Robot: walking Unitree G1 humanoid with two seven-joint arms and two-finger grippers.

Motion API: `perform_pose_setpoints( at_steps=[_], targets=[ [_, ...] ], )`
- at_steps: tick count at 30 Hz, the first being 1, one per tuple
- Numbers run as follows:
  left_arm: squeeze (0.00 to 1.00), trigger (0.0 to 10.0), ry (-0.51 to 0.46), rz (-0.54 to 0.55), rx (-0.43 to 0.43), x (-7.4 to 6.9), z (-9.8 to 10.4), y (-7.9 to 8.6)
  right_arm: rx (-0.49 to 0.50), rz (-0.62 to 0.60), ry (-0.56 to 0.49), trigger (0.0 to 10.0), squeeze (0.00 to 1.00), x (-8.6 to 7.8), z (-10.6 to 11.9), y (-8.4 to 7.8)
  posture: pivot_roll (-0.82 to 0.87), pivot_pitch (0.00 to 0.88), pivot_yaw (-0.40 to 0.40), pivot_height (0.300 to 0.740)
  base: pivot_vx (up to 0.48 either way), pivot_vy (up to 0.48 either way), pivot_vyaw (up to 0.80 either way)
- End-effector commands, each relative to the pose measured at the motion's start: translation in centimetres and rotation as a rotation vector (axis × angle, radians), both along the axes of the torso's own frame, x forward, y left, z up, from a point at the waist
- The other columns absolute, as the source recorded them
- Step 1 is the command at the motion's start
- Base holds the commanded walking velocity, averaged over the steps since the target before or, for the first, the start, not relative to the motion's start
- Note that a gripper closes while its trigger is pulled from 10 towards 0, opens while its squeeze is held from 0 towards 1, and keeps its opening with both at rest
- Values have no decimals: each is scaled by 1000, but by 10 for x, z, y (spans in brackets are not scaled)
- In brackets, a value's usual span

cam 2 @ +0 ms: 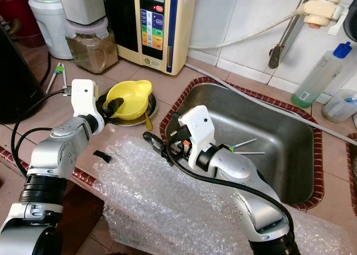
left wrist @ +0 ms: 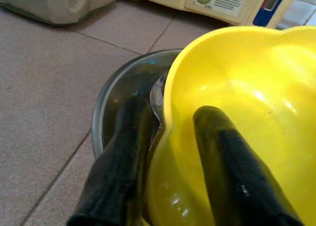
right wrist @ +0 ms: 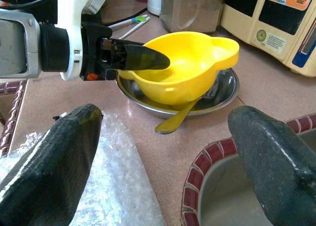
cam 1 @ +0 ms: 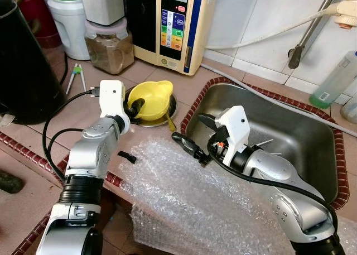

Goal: Kitchen organization

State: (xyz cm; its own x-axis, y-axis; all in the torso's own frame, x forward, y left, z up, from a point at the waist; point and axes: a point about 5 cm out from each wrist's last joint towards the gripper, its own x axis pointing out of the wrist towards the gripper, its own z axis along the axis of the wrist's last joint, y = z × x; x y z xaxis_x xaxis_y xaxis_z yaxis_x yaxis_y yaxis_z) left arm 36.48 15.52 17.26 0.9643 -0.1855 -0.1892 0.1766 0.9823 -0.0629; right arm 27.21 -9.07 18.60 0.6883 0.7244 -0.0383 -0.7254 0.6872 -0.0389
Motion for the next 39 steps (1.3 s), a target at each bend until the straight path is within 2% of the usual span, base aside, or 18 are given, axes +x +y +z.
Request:
perform_pose_setpoints(
  at_steps=[1, 30, 31, 32, 33, 39],
  targets=[
    [0, 0, 27, -10, 22, 1, -3, -2, -12, 19, -7, 10000, 0, -3, 2, 1, 15, 90, -74, 740, 0, 0, 0],
    [0, 0, 32, -13, 28, 1, -3, -1, -16, 23, -5, 10000, 0, -4, 1, 2, 15, 90, -74, 740, 0, 0, 0],
    [0, 0, -141, 2, -8, 0, 14, -4, 11, -54, -33, 10000, 0, 5, 6, -3, 9, 95, -90, 740, 0, 0, 0],
    [0, 0, -359, 23, -52, -6, 36, -8, 57, -169, -66, 10000, 0, 17, 13, -12, 8, 91, -93, 740, 0, 0, 0],
    [0, 0, -406, 33, -71, -8, 40, -8, 67, -194, -73, 10000, 0, 20, 14, -14, 8, 90, -93, 740, 0, 0, 0],
    [0, 0, -403, 27, -65, -8, 39, -9, 67, -209, -77, 10000, 0, 22, 14, -17, 14, 81, -94, 740, 0, 0, 0]
  ],
)
